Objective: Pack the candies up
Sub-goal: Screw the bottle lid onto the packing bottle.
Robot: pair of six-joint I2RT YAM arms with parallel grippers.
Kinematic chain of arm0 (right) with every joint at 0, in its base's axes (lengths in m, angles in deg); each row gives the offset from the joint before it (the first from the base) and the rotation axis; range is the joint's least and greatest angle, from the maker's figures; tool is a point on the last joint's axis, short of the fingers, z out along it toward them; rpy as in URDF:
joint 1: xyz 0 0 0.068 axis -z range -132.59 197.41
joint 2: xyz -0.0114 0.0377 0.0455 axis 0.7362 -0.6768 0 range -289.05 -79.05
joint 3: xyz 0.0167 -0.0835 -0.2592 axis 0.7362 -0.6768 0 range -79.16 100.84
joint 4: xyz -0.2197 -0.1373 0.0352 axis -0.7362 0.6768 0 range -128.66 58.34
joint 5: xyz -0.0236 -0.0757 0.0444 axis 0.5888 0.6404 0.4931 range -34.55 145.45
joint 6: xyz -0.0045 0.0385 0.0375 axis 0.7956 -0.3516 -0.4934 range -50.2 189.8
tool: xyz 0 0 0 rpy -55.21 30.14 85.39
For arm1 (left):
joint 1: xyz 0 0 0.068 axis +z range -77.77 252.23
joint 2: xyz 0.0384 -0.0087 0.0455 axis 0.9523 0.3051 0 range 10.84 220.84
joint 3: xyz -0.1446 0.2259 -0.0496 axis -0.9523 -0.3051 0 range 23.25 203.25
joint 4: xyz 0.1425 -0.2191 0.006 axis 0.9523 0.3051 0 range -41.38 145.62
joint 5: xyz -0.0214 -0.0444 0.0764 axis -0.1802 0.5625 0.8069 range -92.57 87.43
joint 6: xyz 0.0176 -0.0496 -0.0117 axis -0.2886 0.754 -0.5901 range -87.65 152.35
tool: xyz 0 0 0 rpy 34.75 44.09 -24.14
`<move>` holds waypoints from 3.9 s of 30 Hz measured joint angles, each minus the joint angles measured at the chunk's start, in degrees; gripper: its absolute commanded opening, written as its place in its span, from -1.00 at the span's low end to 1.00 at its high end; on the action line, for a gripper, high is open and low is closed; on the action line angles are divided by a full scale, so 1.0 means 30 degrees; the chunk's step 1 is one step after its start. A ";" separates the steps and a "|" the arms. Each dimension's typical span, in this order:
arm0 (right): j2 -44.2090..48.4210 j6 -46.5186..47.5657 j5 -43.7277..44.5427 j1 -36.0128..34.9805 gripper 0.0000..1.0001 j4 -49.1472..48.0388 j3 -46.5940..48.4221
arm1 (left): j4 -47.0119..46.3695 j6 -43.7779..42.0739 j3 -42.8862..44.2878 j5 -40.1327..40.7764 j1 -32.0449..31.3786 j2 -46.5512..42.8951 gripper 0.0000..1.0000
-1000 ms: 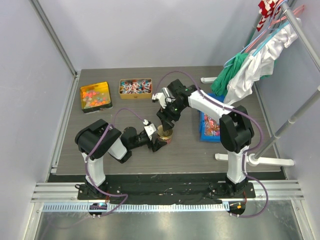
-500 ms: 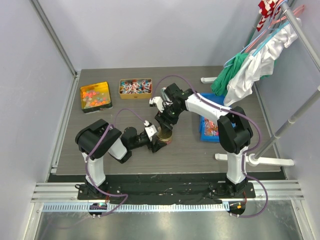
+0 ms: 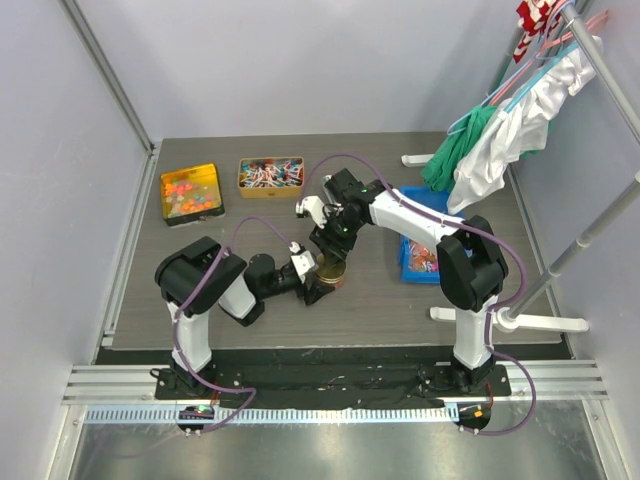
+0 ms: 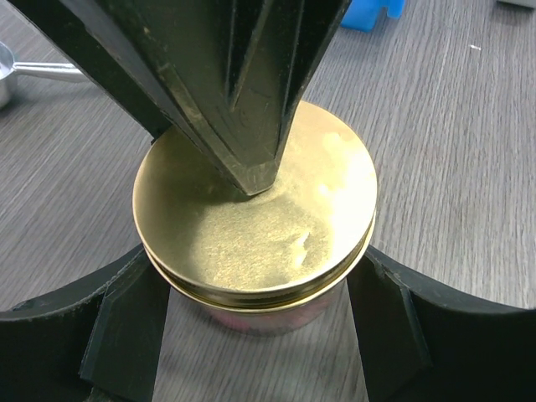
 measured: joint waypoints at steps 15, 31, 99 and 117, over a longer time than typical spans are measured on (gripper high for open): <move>0.0029 0.0168 0.0481 0.0168 -0.04 0.0306 0.0146 | -0.0641 0.0124 0.0517 -0.0233 -0.0015 0.0787 -0.21; -0.0758 -0.0073 0.0131 0.0379 0.07 0.1858 0.1348 | -0.1188 -0.0372 0.0991 -0.1836 0.0087 0.1537 -0.14; 0.0750 -0.0342 -0.3774 0.0561 -0.92 0.1603 -0.1413 | -0.1239 -0.0379 0.1282 -0.2506 -0.0073 0.1807 -0.31; 0.0619 -0.0845 -0.3679 0.0612 -0.98 0.1297 -0.0386 | -0.1246 -0.0335 0.1319 -0.2514 -0.0036 0.1821 -0.32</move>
